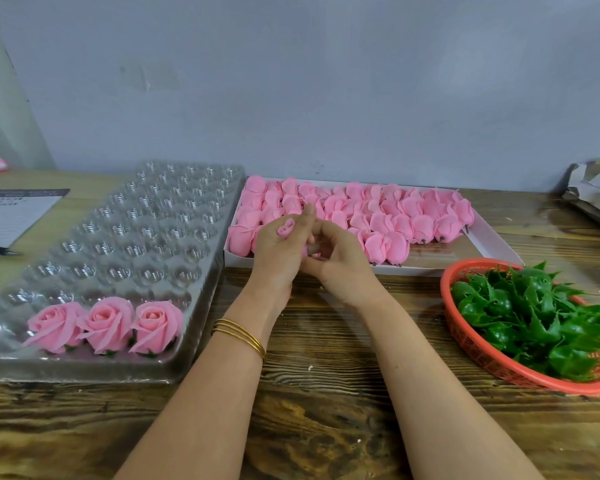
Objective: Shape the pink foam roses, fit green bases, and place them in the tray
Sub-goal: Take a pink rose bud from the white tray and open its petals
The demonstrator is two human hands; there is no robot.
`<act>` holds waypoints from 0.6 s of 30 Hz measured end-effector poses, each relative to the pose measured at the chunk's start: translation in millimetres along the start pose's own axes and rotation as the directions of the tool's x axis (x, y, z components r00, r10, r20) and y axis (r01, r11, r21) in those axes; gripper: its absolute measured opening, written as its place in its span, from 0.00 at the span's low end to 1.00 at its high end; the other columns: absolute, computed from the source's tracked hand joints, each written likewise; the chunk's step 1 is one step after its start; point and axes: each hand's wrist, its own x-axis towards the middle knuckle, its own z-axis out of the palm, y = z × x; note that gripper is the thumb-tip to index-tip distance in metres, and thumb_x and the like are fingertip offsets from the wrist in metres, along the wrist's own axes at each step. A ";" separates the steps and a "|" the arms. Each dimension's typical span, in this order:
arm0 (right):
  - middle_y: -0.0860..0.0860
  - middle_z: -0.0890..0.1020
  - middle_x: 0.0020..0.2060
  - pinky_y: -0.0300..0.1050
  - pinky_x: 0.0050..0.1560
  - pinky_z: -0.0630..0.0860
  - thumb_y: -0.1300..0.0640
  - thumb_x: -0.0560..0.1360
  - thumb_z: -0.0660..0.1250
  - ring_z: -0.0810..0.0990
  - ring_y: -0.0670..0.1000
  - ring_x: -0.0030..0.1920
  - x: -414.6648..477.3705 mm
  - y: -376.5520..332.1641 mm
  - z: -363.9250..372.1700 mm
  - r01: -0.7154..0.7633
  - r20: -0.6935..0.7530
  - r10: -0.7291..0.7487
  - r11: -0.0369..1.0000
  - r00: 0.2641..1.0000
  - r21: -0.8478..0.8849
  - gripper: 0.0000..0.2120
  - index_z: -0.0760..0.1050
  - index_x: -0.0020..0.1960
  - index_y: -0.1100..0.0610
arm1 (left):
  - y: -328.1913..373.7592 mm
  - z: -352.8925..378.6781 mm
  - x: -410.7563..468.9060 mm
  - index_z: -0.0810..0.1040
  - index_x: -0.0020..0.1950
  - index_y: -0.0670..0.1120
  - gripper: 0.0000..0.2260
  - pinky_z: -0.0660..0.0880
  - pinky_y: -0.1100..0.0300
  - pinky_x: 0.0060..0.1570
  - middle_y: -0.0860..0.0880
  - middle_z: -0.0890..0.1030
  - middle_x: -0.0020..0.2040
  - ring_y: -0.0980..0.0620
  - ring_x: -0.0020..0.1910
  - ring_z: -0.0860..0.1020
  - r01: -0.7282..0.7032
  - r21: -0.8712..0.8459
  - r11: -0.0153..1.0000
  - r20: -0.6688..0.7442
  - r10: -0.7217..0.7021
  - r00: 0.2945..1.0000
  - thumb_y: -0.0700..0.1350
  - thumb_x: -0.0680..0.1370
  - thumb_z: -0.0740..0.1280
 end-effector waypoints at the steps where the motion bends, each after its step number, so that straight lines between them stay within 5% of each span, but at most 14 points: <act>1: 0.63 0.81 0.50 0.59 0.57 0.77 0.70 0.72 0.70 0.78 0.55 0.45 -0.5 -0.6 -0.6 -0.005 0.015 0.005 1.000 1.000 -0.001 0.16 0.76 0.59 0.64 | 0.1 -0.5 -0.5 0.74 0.27 0.52 0.20 0.79 0.46 0.55 0.43 0.75 0.35 0.49 0.42 0.80 -0.008 0.000 1.000 0.005 0.008 1.000 0.57 0.77 0.69; 5: 0.64 0.82 0.50 0.55 0.60 0.75 0.71 0.75 0.68 0.81 0.59 0.50 -2.2 -2.8 -2.9 -0.019 0.074 0.017 1.000 0.997 0.020 0.13 0.77 0.58 0.62 | 1.2 -0.2 -0.1 0.76 0.25 0.51 0.19 0.79 0.50 0.47 0.53 0.75 0.27 0.54 0.37 0.80 -0.008 0.008 1.000 0.002 0.008 1.000 0.56 0.75 0.71; 8: 0.64 0.81 0.53 0.51 0.61 0.75 0.72 0.75 0.66 0.80 0.53 0.52 -2.8 -5.0 -3.0 -0.016 0.098 0.013 0.999 0.995 0.031 0.11 0.78 0.56 0.63 | 2.9 0.4 0.2 0.77 0.25 0.51 0.17 0.80 0.44 0.51 0.49 0.79 0.31 0.55 0.39 0.81 0.016 0.001 1.000 -0.016 -0.016 1.000 0.59 0.69 0.72; 11: 0.67 0.79 0.55 0.54 0.62 0.73 0.73 0.75 0.65 0.78 0.53 0.52 -2.7 -5.4 -3.2 -0.020 0.100 0.017 0.999 0.995 0.033 0.09 0.76 0.55 0.70 | 1.2 -0.8 -0.2 0.76 0.25 0.51 0.20 0.80 0.45 0.53 0.37 0.81 0.40 0.58 0.41 0.82 0.013 0.021 1.000 -0.011 -0.013 1.000 0.57 0.74 0.72; 15: 0.49 0.79 0.48 0.41 0.52 0.76 0.73 0.73 0.67 0.77 0.47 0.44 -3.7 -8.1 -2.1 -0.041 0.102 0.035 0.998 0.994 0.058 0.10 0.78 0.48 0.60 | -1.4 -0.9 3.3 0.73 0.23 0.51 0.24 0.81 0.49 0.52 0.45 0.79 0.34 0.58 0.43 0.83 0.004 0.014 1.000 -0.040 -0.003 0.999 0.55 0.78 0.69; 18: 0.50 0.78 0.46 0.37 0.45 0.75 0.73 0.71 0.70 0.75 0.46 0.40 -3.1 -7.0 -1.2 -0.025 0.075 0.022 0.999 0.997 0.034 0.12 0.76 0.52 0.62 | -2.4 -0.6 4.7 0.72 0.24 0.51 0.23 0.79 0.51 0.47 0.50 0.78 0.31 0.51 0.40 0.81 0.037 -0.026 0.999 -0.039 -0.038 0.998 0.59 0.77 0.68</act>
